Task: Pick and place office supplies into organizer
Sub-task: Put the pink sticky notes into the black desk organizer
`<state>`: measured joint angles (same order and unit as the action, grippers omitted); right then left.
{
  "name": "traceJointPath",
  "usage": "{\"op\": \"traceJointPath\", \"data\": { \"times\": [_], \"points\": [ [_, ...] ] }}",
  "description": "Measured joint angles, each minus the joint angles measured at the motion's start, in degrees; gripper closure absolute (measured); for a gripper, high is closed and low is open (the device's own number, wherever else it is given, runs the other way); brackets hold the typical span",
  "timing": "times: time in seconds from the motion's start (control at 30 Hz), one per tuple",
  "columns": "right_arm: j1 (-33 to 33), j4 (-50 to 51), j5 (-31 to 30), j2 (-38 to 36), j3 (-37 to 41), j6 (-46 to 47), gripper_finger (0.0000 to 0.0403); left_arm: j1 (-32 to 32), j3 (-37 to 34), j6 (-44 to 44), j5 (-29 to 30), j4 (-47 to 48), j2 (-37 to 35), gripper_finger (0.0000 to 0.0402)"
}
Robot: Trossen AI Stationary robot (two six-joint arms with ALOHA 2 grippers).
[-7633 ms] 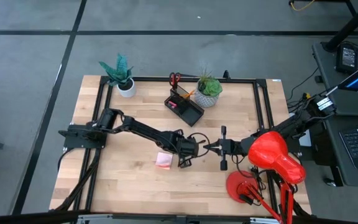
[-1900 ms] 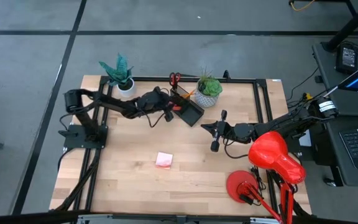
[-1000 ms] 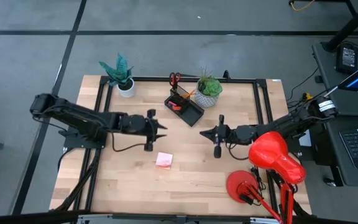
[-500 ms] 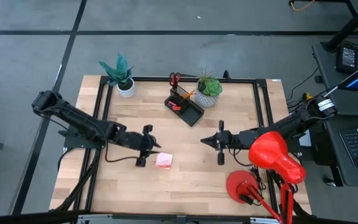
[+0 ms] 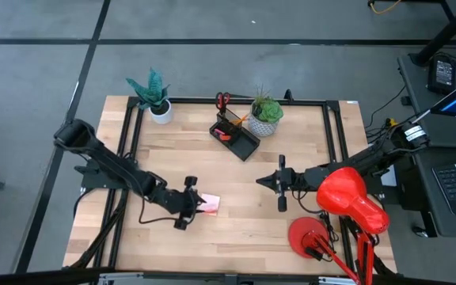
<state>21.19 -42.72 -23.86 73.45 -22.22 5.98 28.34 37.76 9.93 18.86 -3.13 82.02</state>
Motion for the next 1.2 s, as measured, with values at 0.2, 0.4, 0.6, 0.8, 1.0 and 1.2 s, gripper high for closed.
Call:
{"op": "traceJointPath", "data": {
  "times": [0.2,0.4,0.6,0.8,1.0,1.2],
  "points": [
    [0.0,0.96,-0.02,0.0,0.0,1.47,0.0395,1.73,0.0,1.6,3.46,-1.7,4.16,0.0245],
    [0.0,1.37,-0.02,0.0,0.0,1.49,0.0395,3.63,0.0,4.82,4.62,-1.69,6.96,0.024],
    [-0.02,1.41,-0.07,0.0,0.0,1.35,0.0395,4.26,0.0,5.88,5.42,-1.38,9.8,0.0242],
    [-0.02,1.5,-0.07,0.0,0.0,1.22,0.0395,4.25,0.0,5.47,6.94,-1.34,13.79,0.0242],
    [-0.02,1.5,-0.11,0.0,0.0,1.16,0.0395,4.19,0.0,5.4,8.69,-1.53,14.53,0.0242],
    [-0.02,1.9,-0.11,0.0,0.0,1.09,0.0395,4.19,0.0,5.4,8.57,-1.86,14.25,0.0242]
  ]
}}
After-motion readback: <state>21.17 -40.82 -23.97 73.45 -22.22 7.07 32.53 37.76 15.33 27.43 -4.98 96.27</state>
